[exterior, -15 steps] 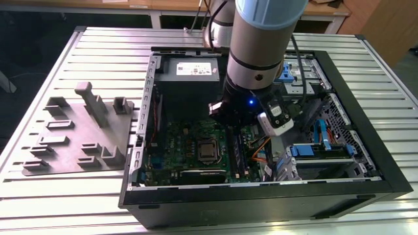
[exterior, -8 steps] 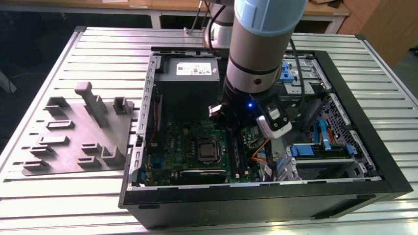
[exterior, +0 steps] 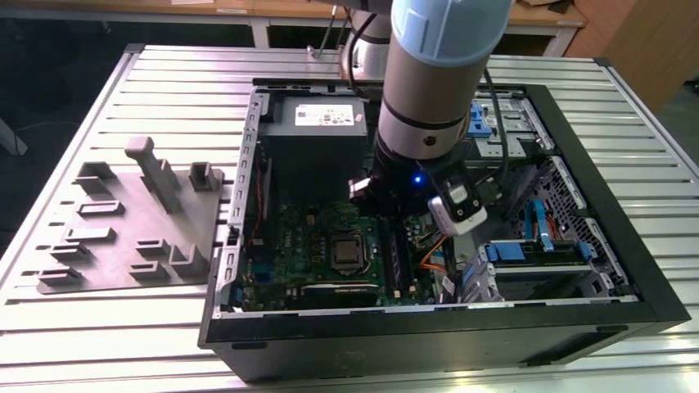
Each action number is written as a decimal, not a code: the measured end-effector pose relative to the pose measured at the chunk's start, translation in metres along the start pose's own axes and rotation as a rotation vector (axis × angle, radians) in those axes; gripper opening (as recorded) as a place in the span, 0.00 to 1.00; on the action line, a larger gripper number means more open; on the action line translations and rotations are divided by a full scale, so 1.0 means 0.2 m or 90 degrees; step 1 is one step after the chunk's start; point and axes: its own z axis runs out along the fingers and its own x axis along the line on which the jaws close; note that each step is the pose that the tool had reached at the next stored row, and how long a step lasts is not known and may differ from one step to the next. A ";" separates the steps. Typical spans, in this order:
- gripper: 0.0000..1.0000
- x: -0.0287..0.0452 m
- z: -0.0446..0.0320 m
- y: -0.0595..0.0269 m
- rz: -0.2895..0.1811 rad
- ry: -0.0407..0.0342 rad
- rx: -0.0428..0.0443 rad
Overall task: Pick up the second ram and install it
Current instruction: 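Insert the second ram into the second slot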
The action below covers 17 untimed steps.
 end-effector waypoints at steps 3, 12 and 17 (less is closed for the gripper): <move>0.12 0.000 0.012 -0.004 0.000 0.0000 0.0000; 0.12 -0.002 0.025 -0.005 0.000 -0.0001 -0.0002; 0.12 -0.002 0.031 -0.006 0.000 0.0000 0.0001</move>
